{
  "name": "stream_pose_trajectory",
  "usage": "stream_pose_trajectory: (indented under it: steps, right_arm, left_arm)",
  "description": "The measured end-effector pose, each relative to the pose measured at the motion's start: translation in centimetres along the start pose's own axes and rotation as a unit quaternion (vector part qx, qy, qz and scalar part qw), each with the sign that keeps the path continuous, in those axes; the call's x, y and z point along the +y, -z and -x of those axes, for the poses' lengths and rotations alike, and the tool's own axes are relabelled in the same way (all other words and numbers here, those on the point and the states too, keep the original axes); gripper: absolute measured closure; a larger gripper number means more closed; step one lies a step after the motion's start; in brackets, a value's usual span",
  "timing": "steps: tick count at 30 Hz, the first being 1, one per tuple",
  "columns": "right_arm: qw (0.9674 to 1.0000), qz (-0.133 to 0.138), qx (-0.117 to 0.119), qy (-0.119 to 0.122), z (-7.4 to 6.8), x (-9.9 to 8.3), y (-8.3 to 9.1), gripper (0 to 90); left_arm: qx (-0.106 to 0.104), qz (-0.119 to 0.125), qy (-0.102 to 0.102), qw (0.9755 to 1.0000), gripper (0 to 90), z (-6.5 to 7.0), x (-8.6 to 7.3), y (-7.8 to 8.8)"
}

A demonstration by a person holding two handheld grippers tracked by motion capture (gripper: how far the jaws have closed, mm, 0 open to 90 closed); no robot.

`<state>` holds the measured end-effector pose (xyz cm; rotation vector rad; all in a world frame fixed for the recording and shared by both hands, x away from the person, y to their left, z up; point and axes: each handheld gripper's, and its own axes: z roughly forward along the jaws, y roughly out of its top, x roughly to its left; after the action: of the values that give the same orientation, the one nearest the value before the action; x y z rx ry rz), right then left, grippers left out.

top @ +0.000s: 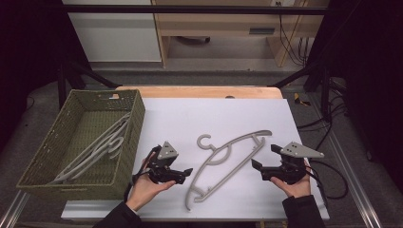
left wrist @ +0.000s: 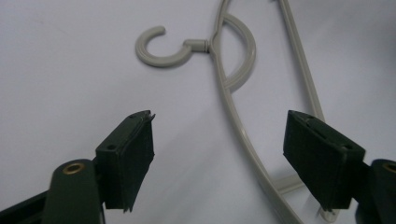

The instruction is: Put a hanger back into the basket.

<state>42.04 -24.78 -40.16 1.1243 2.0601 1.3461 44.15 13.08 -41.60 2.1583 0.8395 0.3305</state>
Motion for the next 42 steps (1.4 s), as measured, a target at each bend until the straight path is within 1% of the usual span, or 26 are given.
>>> stream_pose_trajectory:
  steps: [2,3,4,5,9,10,11,13,15,17,18,23,26,27,28,29,30,31,32,35,36,38,39,40,41,42]
  right_arm:
    - [1.0000,0.000,0.000,0.000,0.0,0.0,0.0,8.3]
    - [1.0000,0.000,0.002,0.001,0.0,0.0,0.0,8.2]
    - [1.0000,0.000,0.002,-0.001,-0.1,0.0,0.0,8.1]
    - [1.0000,0.000,0.002,-0.001,-0.1,0.0,0.0,8.1]
    - [1.0000,-0.003,0.000,0.002,0.0,-0.1,-0.1,7.9]
    - [1.0000,-0.003,0.000,0.002,0.0,-0.1,-0.1,7.9]
    - [1.0000,-0.002,0.000,0.002,0.0,-0.1,-0.1,8.1]
    - [1.0000,-0.004,-0.002,0.003,0.0,-0.1,-0.2,8.1]
    - [1.0000,-0.005,0.000,0.002,0.0,-0.1,-0.2,8.1]
    - [1.0000,-0.006,-0.001,0.003,0.0,-0.1,-0.3,8.2]
    - [1.0000,-0.008,0.000,0.001,0.0,-0.2,-0.4,8.3]
    - [0.9999,-0.015,-0.001,0.002,0.1,-0.3,-0.7,8.7]
    - [0.9998,-0.018,-0.003,0.000,0.1,-0.4,-0.8,9.0]
    - [0.9998,-0.020,-0.002,0.001,0.1,-0.4,-0.8,9.1]
    - [0.9998,-0.021,-0.002,0.000,0.1,-0.4,-0.9,9.2]
    - [0.9998,-0.021,-0.002,0.000,0.1,-0.4,-0.9,9.2]
    - [0.9997,-0.023,-0.001,0.000,0.1,-0.4,-1.0,9.3]
    - [0.9997,-0.023,-0.001,0.000,0.1,-0.4,-1.0,9.3]
    - [0.9997,-0.024,0.000,0.001,0.1,-0.5,-1.0,9.4]
    - [0.9996,-0.028,0.000,0.001,0.1,-0.5,-1.1,9.6]
    - [0.9996,-0.028,-0.001,0.001,0.1,-0.5,-1.1,9.6]
    - [0.9996,-0.029,-0.001,0.000,0.1,-0.5,-1.1,9.7]
    - [0.9996,-0.028,-0.001,0.002,0.2,-0.5,-1.2,10.1]
    - [0.9996,-0.028,-0.001,0.002,0.2,-0.5,-1.2,10.1]
    - [0.9996,-0.028,0.000,0.000,0.2,-0.6,-1.2,10.2]
    - [0.9996,-0.029,-0.001,0.002,0.3,-0.6,-1.3,10.5]
  left_arm:
    - [-0.002,-0.012,0.004,0.9999,26.1,0.3,-0.3,-1.1]
    - [-0.012,-0.016,0.010,0.9997,27.0,0.5,-0.5,-1.9]
    - [-0.012,-0.016,0.010,0.9997,27.4,0.5,-0.5,-1.9]
    - [-0.012,-0.018,0.011,0.9997,27.4,0.6,-0.6,-2.3]
    - [-0.014,-0.042,0.011,0.9989,33.2,1.0,-1.2,-3.8]
    - [-0.014,-0.042,0.011,0.9989,34.9,1.0,-1.2,-3.8]
    - [-0.019,-0.048,0.011,0.9986,34.9,1.0,-1.3,-4.0]
    - [-0.021,-0.055,0.009,0.9982,40.4,1.2,-1.5,-4.6]
    - [-0.022,-0.064,0.008,0.9977,43.5,1.3,-1.7,-5.0]
    - [-0.020,-0.071,0.006,0.9973,44.9,1.4,-1.8,-5.5]
    - [-0.015,-0.075,0.007,0.9970,47.9,1.6,-1.9,-5.9]
    - [-0.006,-0.078,0.000,0.9969,52.6,2.0,-1.8,-6.2]
    - [0.003,-0.081,-0.001,0.9967,55.0,2.1,-1.6,-6.3]
    - [0.006,-0.083,-0.002,0.9966,57.2,2.2,-1.6,-6.3]
    - [0.009,-0.086,-0.007,0.9962,62.1,2.3,-1.5,-6.3]
    - [0.014,-0.090,-0.005,0.9958,62.1,2.4,-1.4,-6.3]
    - [0.016,-0.095,-0.008,0.9953,70.4,2.4,-1.3,-6.3]
    - [0.015,-0.101,-0.011,0.9947,70.4,2.4,-1.2,-6.3]
    - [0.014,-0.106,-0.010,0.9942,73.4,2.4,-1.1,-6.3]
    - [0.003,-0.106,-0.013,0.9942,73.5,2.0,-1.1,-6.3]
    - [0.000,-0.112,-0.016,0.9935,73.9,1.9,-1.1,-6.1]
    - [-0.002,-0.116,-0.025,0.9930,75.9,1.7,-1.2,-5.9]
    - [-0.003,-0.117,-0.027,0.9927,79.4,1.6,-1.3,-5.8]
    - [-0.005,-0.121,-0.032,0.9921,79.4,1.3,-1.3,-5.6]
    - [-0.010,-0.125,-0.035,0.9915,81.3,1.0,-1.3,-5.5]
    - [-0.025,-0.127,-0.057,0.9900,82.0,0.8,-1.4,-5.3]
